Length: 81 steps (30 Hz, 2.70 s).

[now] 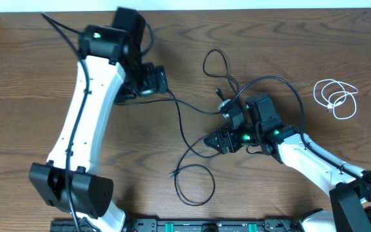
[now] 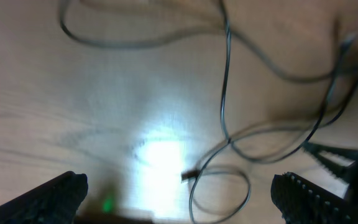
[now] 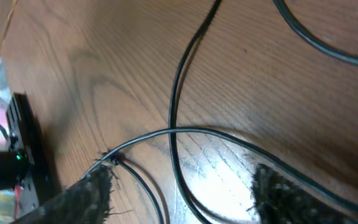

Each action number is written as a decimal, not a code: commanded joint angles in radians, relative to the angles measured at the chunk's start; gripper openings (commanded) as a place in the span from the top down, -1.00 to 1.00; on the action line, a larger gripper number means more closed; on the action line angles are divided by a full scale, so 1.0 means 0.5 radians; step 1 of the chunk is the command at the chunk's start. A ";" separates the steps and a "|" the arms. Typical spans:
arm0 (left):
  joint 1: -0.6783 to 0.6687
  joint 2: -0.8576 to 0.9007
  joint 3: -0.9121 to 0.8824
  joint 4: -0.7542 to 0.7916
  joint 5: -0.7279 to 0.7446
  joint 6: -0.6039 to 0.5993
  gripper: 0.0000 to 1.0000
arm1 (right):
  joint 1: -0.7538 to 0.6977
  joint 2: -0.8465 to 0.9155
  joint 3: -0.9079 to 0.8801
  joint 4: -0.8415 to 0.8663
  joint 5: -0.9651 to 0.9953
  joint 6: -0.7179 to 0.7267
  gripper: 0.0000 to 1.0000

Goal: Untangle cables
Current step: 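Reach the right gripper left to the black cables at center, then grasp a black cable at center with the right gripper, then pull the black cable rightward and up with the right gripper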

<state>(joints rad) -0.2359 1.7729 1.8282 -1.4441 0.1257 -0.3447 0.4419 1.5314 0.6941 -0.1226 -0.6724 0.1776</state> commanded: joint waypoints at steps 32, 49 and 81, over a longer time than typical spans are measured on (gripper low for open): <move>-0.156 0.008 -0.429 0.297 0.055 -0.032 -0.99 | 0.536 0.025 -0.011 0.121 1.380 2.240 0.27; -0.156 0.008 -0.429 0.297 0.055 -0.032 -0.99 | 0.639 0.446 -0.013 0.265 1.556 2.567 0.19; -0.156 0.008 -0.429 0.297 0.055 -0.032 -0.99 | 0.023 -1.077 -0.012 0.555 0.652 0.222 0.98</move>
<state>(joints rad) -0.3145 1.7733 1.6123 -1.2930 0.1524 -0.3477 0.4942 1.0183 0.6785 0.1932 -0.3462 0.4358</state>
